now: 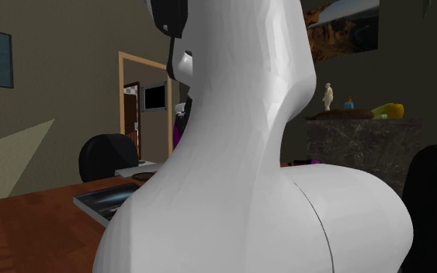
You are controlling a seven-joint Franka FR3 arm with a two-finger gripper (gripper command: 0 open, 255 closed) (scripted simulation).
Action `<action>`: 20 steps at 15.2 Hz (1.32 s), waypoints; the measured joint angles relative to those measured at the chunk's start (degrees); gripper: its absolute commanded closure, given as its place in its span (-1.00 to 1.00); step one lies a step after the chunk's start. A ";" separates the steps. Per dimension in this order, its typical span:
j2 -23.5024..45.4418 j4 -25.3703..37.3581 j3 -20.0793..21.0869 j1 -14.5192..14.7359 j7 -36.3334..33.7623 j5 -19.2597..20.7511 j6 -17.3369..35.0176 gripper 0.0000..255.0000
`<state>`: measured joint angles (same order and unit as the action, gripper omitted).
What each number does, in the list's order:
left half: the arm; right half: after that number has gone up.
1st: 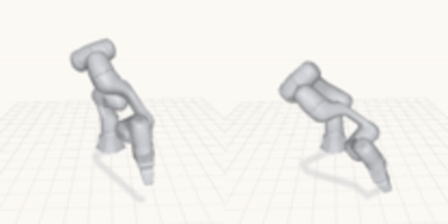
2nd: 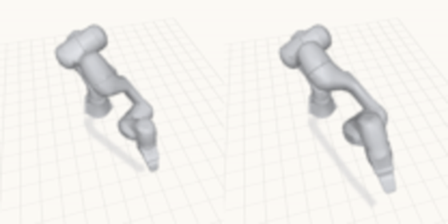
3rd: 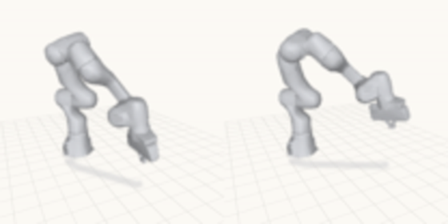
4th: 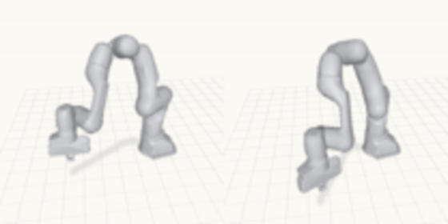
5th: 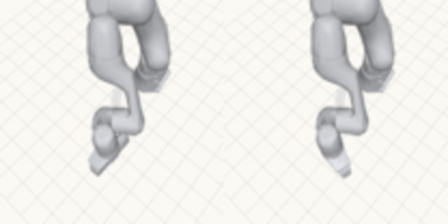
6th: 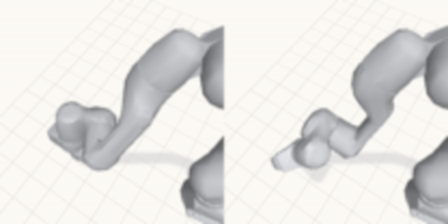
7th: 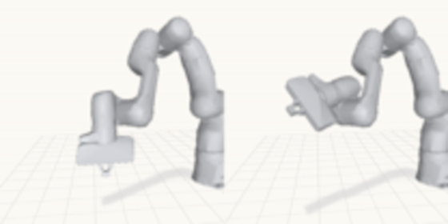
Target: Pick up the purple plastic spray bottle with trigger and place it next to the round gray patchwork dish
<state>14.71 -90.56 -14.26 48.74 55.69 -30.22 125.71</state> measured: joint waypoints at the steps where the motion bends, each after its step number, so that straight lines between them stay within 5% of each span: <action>1: 0.02 -0.66 0.08 0.06 0.29 -0.19 0.65 1.00; 20: 3.00 -9.48 1.76 -0.30 7.44 -5.69 11.20 1.00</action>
<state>17.72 -100.04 -12.50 48.43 63.13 -35.90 136.91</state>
